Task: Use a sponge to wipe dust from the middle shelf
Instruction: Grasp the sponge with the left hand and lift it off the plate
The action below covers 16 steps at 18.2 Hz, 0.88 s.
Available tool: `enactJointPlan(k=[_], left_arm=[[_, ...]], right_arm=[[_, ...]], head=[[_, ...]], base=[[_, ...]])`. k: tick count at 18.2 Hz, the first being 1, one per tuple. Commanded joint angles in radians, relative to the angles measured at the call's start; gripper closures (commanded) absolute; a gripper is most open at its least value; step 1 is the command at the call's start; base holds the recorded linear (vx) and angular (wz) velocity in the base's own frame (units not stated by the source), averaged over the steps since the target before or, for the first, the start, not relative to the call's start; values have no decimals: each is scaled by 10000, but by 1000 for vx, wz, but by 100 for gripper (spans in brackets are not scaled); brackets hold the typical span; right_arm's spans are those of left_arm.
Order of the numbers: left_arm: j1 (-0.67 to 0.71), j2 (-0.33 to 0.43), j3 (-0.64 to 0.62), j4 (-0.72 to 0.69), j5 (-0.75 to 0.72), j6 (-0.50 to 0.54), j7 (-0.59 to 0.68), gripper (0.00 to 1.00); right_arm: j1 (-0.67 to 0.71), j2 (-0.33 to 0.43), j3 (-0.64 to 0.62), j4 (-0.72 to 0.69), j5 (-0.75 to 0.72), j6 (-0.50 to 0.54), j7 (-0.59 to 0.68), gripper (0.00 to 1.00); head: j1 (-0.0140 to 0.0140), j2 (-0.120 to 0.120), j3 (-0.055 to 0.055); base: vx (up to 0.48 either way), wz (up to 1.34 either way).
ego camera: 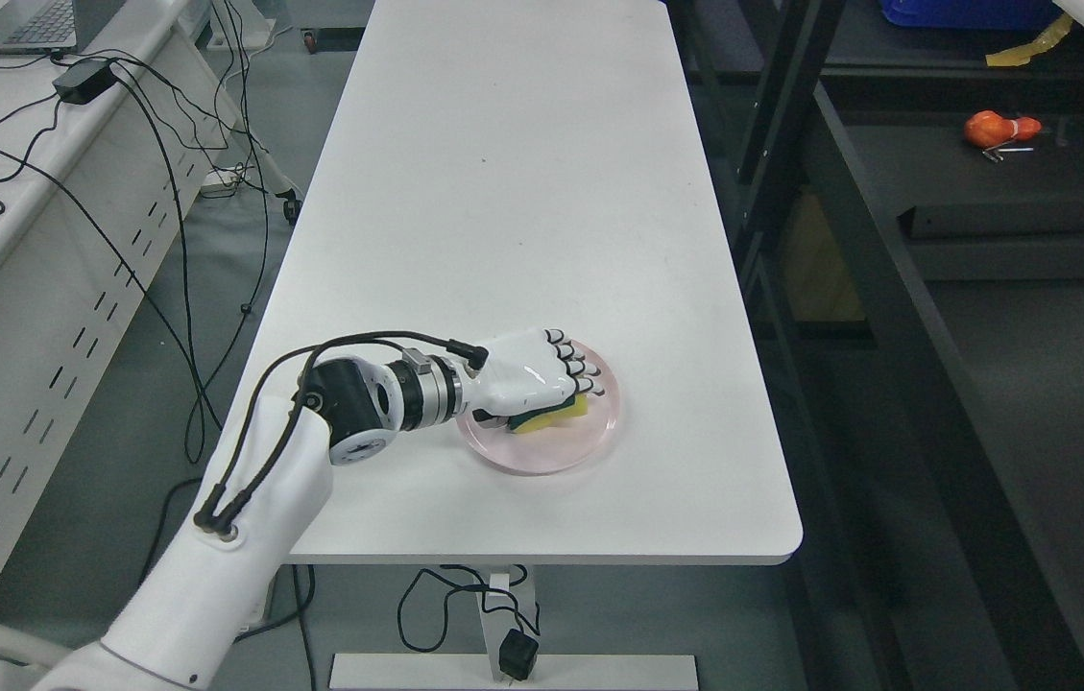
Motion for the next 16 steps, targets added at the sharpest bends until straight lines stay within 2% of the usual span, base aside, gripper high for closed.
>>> enactJointPlan(k=[1, 4, 5, 6, 9, 10, 13, 16], left_arm=[[155, -386, -75, 20, -79, -37, -84, 26], [384, -447, 1550, -349, 928, -83, -969, 51], [522, -630, 2162, -349, 1905, -129, -1490, 67], [645, -753, 2639, -349, 2887, -159, -1996, 78], [677, -892, 3714, -364, 5311, -160, -2185, 96], [662, -1075, 4173, -395, 6353, -129, -2231, 100], [524, -1193, 5783, -426, 9238, 344, -2247, 100], [676, -1193, 6737, -441, 12641, 1982, -1927, 100]], right_arm=[[0, -175, -3, -174, 0, 8, -4, 0], [0, -175, -3, -174, 0, 8, -4, 0], [0, -175, 12, -174, 0, 8, -4, 0], [0, -175, -3, -174, 0, 8, -4, 0], [0, -175, 12, -174, 0, 8, -4, 0], [0, -175, -3, -174, 0, 8, -4, 0], [0, -175, -3, -174, 0, 8, -4, 0], [0, -175, -3, -174, 0, 8, -4, 0]], head=[[0, 0, 0], [0, 0, 0], [0, 0, 0], [0, 0, 0], [0, 0, 0], [0, 0, 0], [0, 0, 0], [0, 0, 0]], base=[[3, 12], [1, 4], [0, 0], [0, 0], [0, 0], [0, 0], [0, 0], [0, 0]])
